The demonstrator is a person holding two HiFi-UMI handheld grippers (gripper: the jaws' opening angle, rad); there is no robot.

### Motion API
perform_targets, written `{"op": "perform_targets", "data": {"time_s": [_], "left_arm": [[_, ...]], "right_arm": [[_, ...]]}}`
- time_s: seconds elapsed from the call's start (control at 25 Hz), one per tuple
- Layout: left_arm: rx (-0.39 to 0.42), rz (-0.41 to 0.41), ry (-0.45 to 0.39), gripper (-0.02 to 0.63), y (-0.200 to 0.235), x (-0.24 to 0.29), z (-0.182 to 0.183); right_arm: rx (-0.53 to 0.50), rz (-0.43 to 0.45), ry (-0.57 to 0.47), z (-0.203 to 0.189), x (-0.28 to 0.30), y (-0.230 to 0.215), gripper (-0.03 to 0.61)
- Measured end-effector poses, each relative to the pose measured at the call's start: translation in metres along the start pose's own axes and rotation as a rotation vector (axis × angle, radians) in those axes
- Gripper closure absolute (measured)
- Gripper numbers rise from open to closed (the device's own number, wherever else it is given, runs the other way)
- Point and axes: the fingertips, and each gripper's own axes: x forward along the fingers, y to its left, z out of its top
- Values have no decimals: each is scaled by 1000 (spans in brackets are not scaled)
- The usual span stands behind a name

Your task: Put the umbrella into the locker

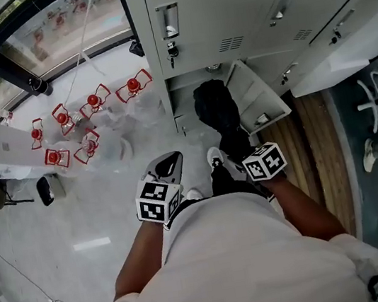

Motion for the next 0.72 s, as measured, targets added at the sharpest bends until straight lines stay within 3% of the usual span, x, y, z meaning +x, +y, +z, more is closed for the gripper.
{"op": "perform_targets", "data": {"time_s": [0.24,0.72], "left_arm": [[-57,40,1,598,24,13,14],[-100,205,-26,598,78,8,35]], "right_arm": [[63,25,74,24,35,-33,511],[148,5,208,72,149,-110,511]]}}
